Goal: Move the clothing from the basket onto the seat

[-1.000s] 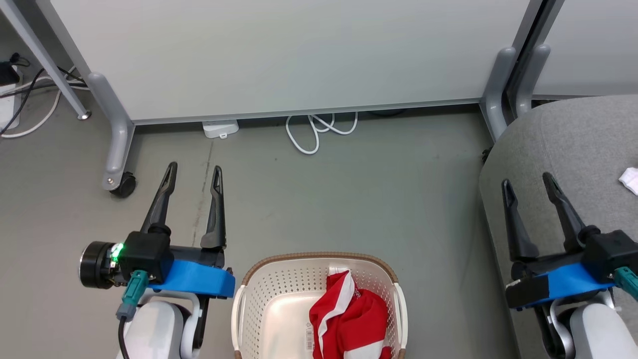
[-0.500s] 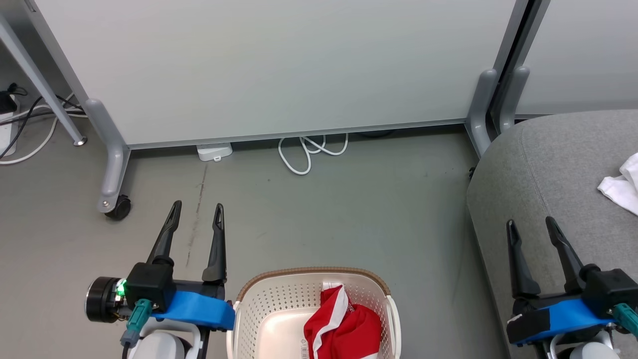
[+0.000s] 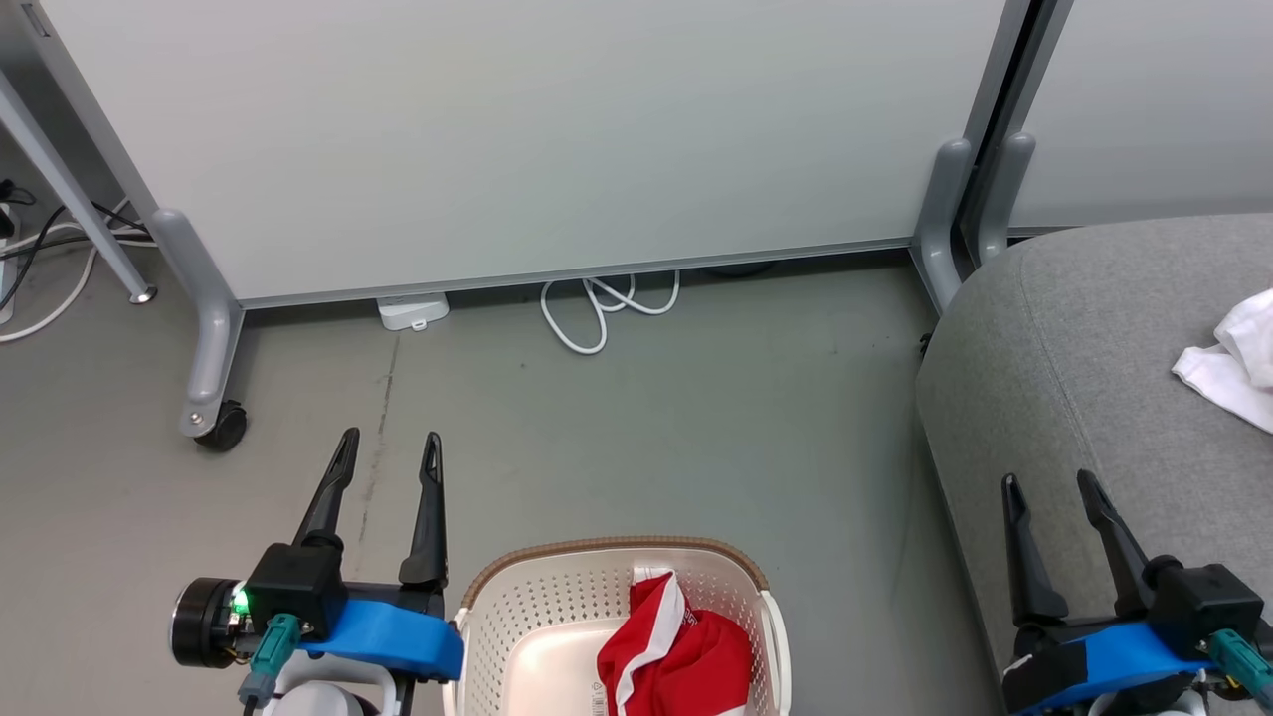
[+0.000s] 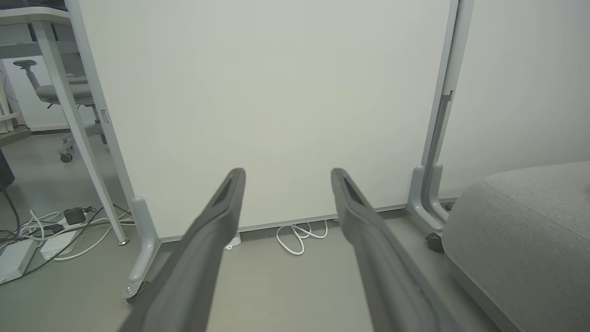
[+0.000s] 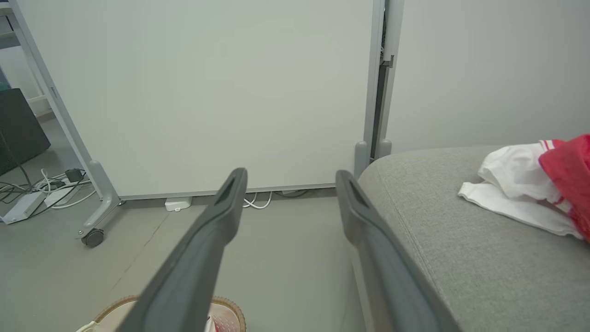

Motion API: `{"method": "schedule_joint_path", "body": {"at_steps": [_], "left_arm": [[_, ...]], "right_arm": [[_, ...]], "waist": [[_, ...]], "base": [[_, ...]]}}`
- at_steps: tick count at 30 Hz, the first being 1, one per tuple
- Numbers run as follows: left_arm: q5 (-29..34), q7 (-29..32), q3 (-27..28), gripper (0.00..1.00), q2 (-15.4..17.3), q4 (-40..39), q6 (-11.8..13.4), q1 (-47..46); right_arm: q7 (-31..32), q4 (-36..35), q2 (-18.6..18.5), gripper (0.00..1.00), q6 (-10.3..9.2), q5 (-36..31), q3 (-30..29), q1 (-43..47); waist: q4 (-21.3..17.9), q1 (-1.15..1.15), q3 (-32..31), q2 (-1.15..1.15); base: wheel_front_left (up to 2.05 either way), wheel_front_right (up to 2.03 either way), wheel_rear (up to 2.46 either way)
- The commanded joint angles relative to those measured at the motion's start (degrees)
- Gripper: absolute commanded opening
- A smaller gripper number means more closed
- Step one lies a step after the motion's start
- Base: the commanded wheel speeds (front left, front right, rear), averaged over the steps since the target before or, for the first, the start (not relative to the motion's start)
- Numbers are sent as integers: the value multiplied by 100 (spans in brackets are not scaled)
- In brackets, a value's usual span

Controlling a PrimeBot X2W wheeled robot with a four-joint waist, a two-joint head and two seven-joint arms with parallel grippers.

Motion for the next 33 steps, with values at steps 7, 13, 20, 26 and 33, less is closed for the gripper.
{"method": "schedule_joint_path", "body": {"at_steps": [7, 13, 20, 26, 33], "left_arm": [[49, -25, 58, 100, -23, 36, -32, 62], [63, -25, 67, 100, -27, 54, -52, 17], [98, -25, -64, 100, -31, 112, -93, -122], [177, -24, -447, 100, -30, 363, -186, -413], [224, -21, -1045, 100, 52, 899, -241, -1015]], "right_arm": [[-20, 85, 45, 100, 1, 47, 30, 47], [-20, 124, 53, 100, 1, 70, 40, -19], [-20, 142, 59, 100, 1, 76, 60, -73], [-20, 149, 59, 100, 1, 98, 162, -245], [-20, 55, -15, 100, 1, 92, 310, -581]], "waist": [[-46, 0, -10, 0], [-64, 0, 22, 0], [-77, 0, 79, 0], [-183, 0, 254, 0], [-466, 0, 735, 0]], "base": [[0, 0, 0], [0, 0, 0], [0, 0, 0], [0, 0, 0], [0, 0, 0]]}}
